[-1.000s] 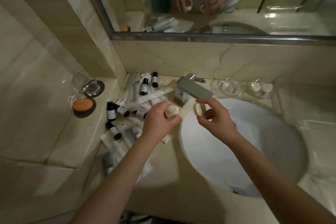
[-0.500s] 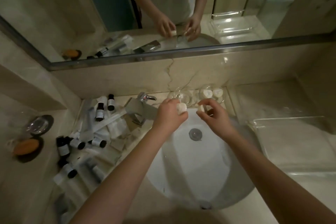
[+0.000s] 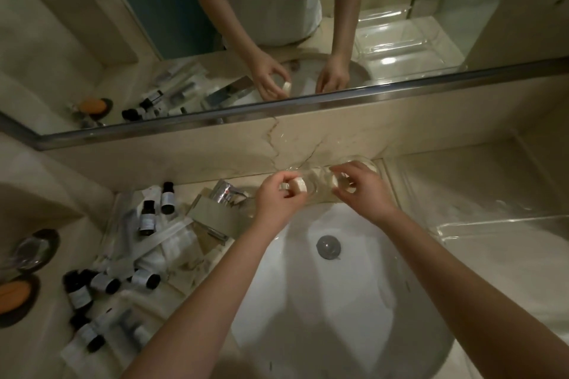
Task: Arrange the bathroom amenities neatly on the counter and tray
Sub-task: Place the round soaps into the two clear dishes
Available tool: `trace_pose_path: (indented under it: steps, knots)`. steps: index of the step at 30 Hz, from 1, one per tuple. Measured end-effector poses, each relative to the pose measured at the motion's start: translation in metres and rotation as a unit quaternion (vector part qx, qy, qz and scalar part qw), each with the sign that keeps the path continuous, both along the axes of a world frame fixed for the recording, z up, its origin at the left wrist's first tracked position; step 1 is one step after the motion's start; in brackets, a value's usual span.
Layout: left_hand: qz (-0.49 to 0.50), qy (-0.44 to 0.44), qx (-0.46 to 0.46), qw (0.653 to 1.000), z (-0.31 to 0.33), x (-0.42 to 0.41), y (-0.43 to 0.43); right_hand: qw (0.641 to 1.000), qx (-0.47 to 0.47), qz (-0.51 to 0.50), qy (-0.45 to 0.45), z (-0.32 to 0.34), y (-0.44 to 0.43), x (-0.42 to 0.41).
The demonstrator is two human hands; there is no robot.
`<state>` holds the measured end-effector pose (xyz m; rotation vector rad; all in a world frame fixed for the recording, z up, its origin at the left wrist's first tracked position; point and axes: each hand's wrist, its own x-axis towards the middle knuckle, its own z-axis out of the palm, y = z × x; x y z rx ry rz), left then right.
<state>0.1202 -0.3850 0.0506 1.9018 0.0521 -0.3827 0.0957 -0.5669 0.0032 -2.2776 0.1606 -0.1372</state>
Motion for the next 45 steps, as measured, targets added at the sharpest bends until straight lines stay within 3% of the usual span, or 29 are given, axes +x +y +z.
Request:
trace_pose_path:
  steps: [3,6,9,15,21,25,38,45]
  knots:
    - [0.014,-0.011,0.027,0.999,0.0,0.022,-0.002,0.99,-0.115,0.077,0.029,0.002,0.002,0.027]
    - [-0.007,-0.025,0.072,0.997,0.002,0.045,-0.002,0.953,-0.256,0.155,0.04,0.003,0.01,0.054]
    - [-0.041,-0.01,0.132,0.99,-0.002,0.062,-0.002,0.919,-0.327,0.209,0.064,-0.002,0.017,0.067]
    - [-0.098,0.012,0.207,0.973,-0.017,0.08,-0.008,0.908,-0.329,0.243,0.093,-0.011,0.013,0.068]
    - [-0.166,0.033,0.251,0.953,-0.035,0.084,-0.016,0.917,-0.353,0.175,0.059,-0.018,0.014,0.065]
    - [-0.226,-0.015,0.32,0.92,-0.046,0.08,-0.014,0.926,-0.348,0.143,0.035,-0.018,0.018,0.065]
    - [-0.237,-0.056,0.437,0.866,-0.055,0.073,-0.024,0.936,-0.333,0.104,0.044,-0.023,0.016,0.059]
    - [-0.257,-0.082,0.406,0.873,-0.053,0.08,-0.02,0.938,-0.327,0.111,0.026,-0.025,0.01,0.062]
